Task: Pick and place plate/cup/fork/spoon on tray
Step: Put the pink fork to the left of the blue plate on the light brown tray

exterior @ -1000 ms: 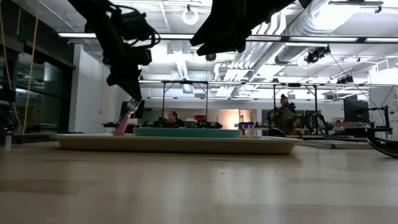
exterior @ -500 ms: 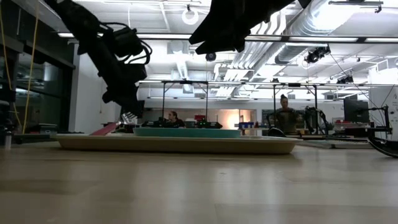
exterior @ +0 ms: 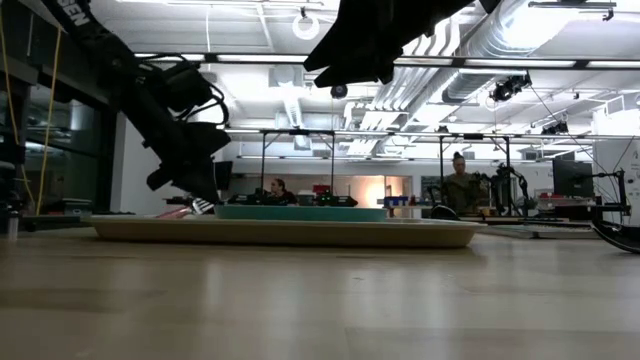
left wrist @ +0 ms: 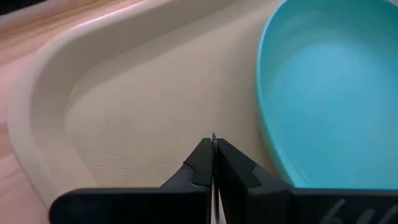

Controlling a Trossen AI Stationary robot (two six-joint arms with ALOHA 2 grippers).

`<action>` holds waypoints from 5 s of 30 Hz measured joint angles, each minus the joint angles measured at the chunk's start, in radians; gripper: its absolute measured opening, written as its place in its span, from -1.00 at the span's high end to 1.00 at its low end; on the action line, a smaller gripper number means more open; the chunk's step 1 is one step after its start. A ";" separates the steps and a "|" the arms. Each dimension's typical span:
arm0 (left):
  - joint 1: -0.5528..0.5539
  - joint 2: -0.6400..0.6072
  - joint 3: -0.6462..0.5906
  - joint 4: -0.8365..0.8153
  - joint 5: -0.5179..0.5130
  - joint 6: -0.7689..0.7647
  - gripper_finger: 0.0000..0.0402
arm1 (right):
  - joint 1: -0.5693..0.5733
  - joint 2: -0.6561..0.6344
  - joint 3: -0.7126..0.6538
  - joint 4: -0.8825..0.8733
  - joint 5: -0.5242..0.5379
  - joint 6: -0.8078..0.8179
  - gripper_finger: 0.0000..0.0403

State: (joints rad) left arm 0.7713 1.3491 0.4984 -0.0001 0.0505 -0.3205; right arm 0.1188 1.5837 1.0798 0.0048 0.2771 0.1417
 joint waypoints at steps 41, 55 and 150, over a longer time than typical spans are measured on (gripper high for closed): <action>0.018 0.000 -0.158 0.267 -0.098 -0.062 0.49 | 0.000 0.000 0.000 0.019 0.000 0.000 -0.15; 0.048 -0.001 -0.157 0.298 -0.020 -0.051 0.30 | 0.000 0.000 0.000 0.019 0.000 -0.002 -0.15; -0.610 -0.460 -0.156 0.213 -0.100 0.360 0.32 | -0.023 -0.735 -0.761 0.536 0.168 0.091 -0.15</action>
State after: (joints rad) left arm 0.1616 0.8891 0.3428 0.2130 -0.0496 0.0390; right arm 0.0959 0.8490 0.3185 0.5406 0.4454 0.2323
